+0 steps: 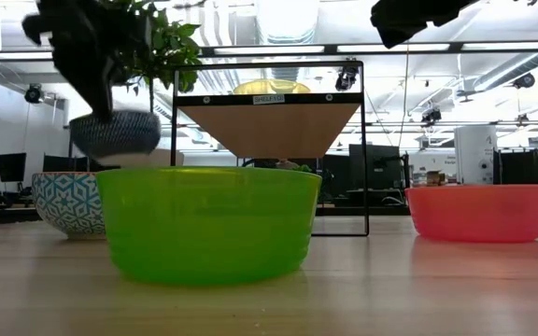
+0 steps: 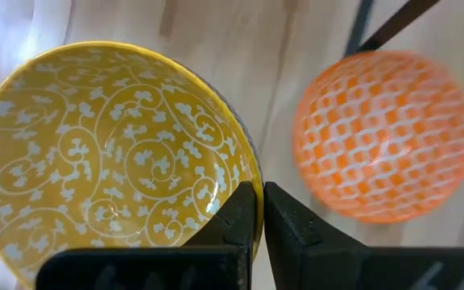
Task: Place and stack bowls onto a shelf
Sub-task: Stack the yellow patterned bowl on top of the blue patterned bowl on the shelf
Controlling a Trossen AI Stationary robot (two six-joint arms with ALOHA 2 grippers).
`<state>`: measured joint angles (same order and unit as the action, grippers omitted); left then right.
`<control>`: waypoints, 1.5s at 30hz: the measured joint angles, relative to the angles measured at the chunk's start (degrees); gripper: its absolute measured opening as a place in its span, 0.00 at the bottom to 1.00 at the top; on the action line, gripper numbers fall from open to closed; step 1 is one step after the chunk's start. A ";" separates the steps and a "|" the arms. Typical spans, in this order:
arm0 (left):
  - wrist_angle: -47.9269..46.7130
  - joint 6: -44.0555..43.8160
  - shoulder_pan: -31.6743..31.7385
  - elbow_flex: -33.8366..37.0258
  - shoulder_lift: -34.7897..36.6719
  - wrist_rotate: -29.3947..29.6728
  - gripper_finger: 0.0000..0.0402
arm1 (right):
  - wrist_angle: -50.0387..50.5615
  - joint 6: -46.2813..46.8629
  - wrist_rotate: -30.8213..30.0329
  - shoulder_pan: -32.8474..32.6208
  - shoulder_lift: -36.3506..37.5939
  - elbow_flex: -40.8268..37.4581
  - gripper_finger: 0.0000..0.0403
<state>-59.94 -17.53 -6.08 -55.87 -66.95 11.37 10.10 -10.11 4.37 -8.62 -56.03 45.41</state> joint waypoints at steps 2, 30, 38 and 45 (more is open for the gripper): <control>0.44 -0.20 -1.71 -1.86 -0.17 0.23 0.00 | -0.20 0.01 0.01 0.00 0.00 0.00 0.02; 1.25 -1.07 -9.38 -10.95 -7.24 4.81 0.00 | -0.17 -1.92 2.17 -0.02 0.09 -0.61 0.02; 4.09 -1.01 -9.38 -10.90 -7.24 4.81 0.00 | -0.16 -1.97 2.24 -0.02 0.09 -0.61 0.02; 5.22 1.89 -9.38 -15.34 -7.26 6.96 0.00 | -0.14 -2.10 2.22 -0.02 0.09 -0.61 0.02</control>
<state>-54.71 -15.64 -15.46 -71.21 -74.22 18.33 9.96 -12.21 6.59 -8.64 -55.94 44.80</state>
